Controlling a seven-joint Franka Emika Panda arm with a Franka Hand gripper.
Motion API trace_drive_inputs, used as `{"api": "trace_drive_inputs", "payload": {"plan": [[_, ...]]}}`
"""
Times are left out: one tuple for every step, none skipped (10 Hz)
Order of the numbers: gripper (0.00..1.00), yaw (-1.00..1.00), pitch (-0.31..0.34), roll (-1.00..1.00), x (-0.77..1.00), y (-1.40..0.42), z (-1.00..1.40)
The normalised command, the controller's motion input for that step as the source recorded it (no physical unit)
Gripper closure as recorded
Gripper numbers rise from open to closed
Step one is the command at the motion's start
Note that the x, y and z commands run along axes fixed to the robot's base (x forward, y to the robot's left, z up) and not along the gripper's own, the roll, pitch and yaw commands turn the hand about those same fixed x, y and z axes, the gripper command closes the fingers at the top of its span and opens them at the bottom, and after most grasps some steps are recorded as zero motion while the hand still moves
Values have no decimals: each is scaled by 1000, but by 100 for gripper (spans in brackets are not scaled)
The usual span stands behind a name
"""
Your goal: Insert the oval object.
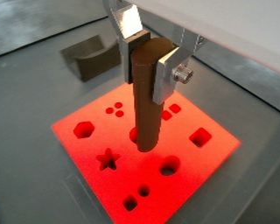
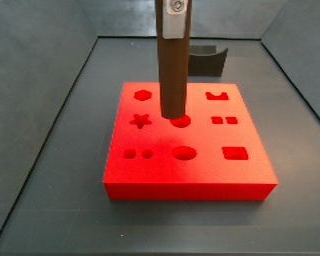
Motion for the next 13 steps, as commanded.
{"api": "trace_drive_inputs", "payload": {"plan": [[100, 0, 0, 0, 54, 0, 0], [100, -34, 0, 0, 486, -343, 0], [100, -134, 17, 46, 780, -520, 0], [100, -111, 44, 137, 774, -474, 0], [100, -180, 60, 206, 680, -400, -9], [100, -363, 37, 251, 503, -331, -106], [100, -443, 20, 220, 457, -266, -60], [100, -63, 0, 0, 46, 0, 0], [100, 0, 0, 4, 0, 0, 0], [100, -83, 91, 343, 29, -160, -217], [100, -166, 194, 437, 0, -131, -171], [100, -340, 296, 387, 71, -146, -66], [100, -403, 283, 257, 249, -37, -346]]}}
